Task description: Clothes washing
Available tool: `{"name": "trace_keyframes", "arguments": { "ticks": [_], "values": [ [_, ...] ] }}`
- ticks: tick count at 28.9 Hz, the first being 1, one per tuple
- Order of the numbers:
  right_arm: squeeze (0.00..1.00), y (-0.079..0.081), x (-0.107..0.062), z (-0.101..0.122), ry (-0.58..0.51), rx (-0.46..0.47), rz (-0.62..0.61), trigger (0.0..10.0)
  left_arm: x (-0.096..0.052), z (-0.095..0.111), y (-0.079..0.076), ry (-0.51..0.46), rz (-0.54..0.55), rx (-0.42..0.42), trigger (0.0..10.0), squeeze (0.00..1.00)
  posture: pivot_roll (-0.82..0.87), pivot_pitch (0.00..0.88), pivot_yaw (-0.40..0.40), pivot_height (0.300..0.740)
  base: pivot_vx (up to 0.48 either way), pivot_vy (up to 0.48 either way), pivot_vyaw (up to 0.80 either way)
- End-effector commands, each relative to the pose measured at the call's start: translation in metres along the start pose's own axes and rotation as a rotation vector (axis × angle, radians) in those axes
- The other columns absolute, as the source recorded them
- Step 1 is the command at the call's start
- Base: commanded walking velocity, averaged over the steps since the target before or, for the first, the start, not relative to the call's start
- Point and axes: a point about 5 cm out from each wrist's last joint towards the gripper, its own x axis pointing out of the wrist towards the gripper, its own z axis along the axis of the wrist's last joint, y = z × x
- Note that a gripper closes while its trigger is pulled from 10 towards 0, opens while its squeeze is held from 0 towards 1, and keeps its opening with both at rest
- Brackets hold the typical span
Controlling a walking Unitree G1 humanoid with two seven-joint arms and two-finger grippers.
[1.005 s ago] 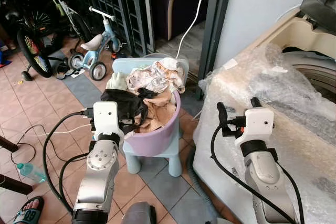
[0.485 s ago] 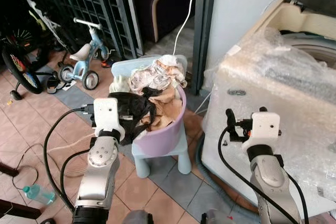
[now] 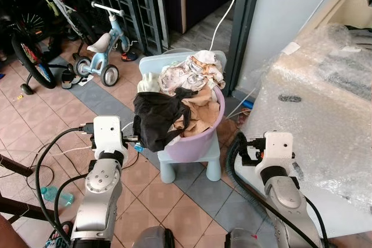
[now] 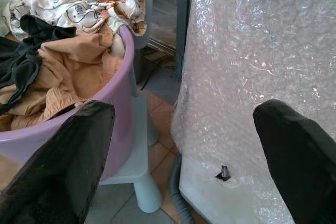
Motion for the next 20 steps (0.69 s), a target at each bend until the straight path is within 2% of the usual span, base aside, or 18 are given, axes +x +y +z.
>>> {"name": "trace_keyframes", "arguments": {
  "ticks": [1, 2, 3, 4, 6, 8, 11, 15, 20],
  "values": [
    [0.00, 0.004, 0.002, 0.004, -0.022, -0.012, 0.029, 10.0, 0.001, 0.000, 0.005, 0.010, 0.001, 0.018, 10.0, 0.00, -0.03, 0.117, 0.077, 0.740, 0.000, 0.000, 0.00],
    [0.00, 0.006, 0.004, 0.007, -0.039, -0.065, 0.046, 10.0, 0.002, 0.001, 0.004, 0.005, 0.001, 0.021, 10.0, 0.00, -0.03, 0.117, 0.072, 0.740, 0.000, 0.000, 0.00],
    [0.00, 0.006, 0.004, 0.007, -0.039, -0.065, 0.046, 10.0, 0.002, 0.001, 0.004, 0.005, 0.001, 0.021, 10.0, 0.00, -0.03, 0.117, 0.072, 0.740, 0.000, 0.000, 0.00],
    [0.00, 0.011, 0.008, 0.012, -0.073, -0.119, 0.072, 10.0, 0.003, 0.004, 0.003, -0.002, 0.002, 0.027, 10.0, 0.00, -0.02, 0.116, 0.068, 0.740, 0.000, 0.000, 0.00],
    [0.00, 0.013, 0.009, 0.015, -0.091, -0.126, 0.082, 10.0, 0.003, 0.005, 0.002, -0.003, 0.003, 0.030, 10.0, 0.00, -0.02, 0.116, 0.068, 0.740, 0.000, 0.000, 0.00],
    [0.00, 0.018, 0.012, 0.021, -0.114, -0.097, 0.092, 10.0, 0.004, 0.004, 0.004, -0.005, 0.014, 0.025, 10.0, 0.00, -0.01, 0.117, 0.064, 0.740, 0.000, 0.127, 0.00],
    [0.00, 0.021, 0.014, 0.026, -0.112, -0.048, 0.117, 10.0, 0.003, 0.003, 0.004, 0.004, 0.019, 0.021, 10.0, 0.00, -0.01, 0.115, 0.063, 0.740, 0.000, 0.480, 0.00],
    [0.00, 0.019, 0.016, 0.031, -0.138, -0.055, 0.111, 10.0, 0.004, 0.005, 0.002, -0.018, 0.012, 0.030, 10.0, 0.00, -0.01, 0.111, 0.064, 0.740, 0.000, 0.480, 0.00],
    [0.00, 0.018, 0.016, 0.035, -0.165, -0.020, 0.123, 10.0, 0.007, 0.007, 0.002, -0.025, 0.016, 0.025, 10.0, 0.00, -0.01, 0.108, 0.063, 0.740, 0.000, 0.467, 0.00]
  ]
}}
